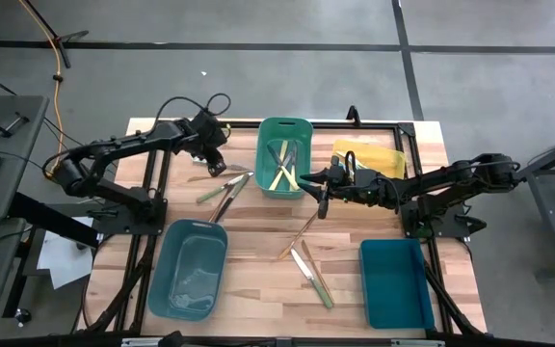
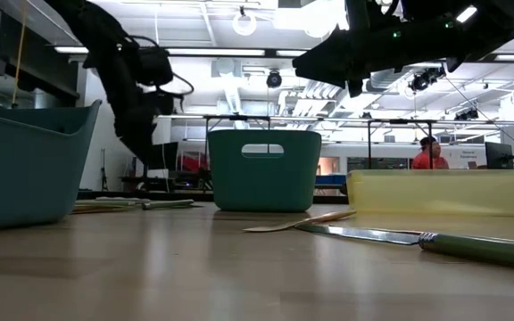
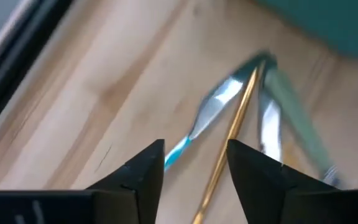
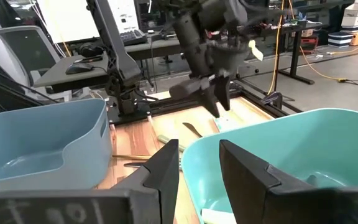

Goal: Sort silverware by color (type)
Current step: Put the blue patterned knife into the yellow bin

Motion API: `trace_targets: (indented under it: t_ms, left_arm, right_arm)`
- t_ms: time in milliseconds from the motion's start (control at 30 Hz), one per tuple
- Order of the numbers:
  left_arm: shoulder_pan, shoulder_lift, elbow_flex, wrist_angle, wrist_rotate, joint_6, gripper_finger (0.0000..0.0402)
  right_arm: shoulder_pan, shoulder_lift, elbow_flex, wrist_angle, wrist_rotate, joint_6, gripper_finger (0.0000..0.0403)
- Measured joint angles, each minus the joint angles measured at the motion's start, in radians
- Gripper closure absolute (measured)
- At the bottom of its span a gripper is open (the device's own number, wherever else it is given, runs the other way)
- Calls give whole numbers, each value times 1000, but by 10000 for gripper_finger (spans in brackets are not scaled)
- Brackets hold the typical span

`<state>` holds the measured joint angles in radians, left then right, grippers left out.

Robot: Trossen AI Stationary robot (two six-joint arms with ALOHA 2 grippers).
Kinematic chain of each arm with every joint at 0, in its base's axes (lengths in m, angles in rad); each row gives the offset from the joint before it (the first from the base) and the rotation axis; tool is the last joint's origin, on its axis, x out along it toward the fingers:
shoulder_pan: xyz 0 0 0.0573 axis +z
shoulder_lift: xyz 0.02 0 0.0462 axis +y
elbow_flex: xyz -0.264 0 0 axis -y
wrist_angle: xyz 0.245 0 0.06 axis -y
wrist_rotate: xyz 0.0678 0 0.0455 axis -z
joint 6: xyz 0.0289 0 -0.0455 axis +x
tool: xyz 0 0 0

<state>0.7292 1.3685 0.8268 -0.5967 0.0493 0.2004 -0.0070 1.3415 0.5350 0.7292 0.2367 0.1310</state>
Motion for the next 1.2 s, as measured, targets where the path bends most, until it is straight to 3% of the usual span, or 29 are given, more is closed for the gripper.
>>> trace_targets:
  t_ms: [400, 667, 933, 1033, 1200]
  left_arm:
    - [-3, 177, 0, -20, -146, 341, 231]
    - [-5, 279, 4, -16, -210, 435, 231]
    - [-4, 297, 3, -23, -200, 478, 236]
    - [-4, 296, 2, -26, -194, 484, 267]
    - [-6, 296, 2, -36, -194, 482, 369]
  right_arm:
    - [0, 0, 0, 0, 0, 0, 290]
    - [0, 0, 0, 0, 0, 0, 290]
    - [0, 0, 0, -1, 0, 0, 290]
    - [0, 0, 0, -4, 0, 0, 290]
    - [0, 0, 0, -4, 0, 0, 290]
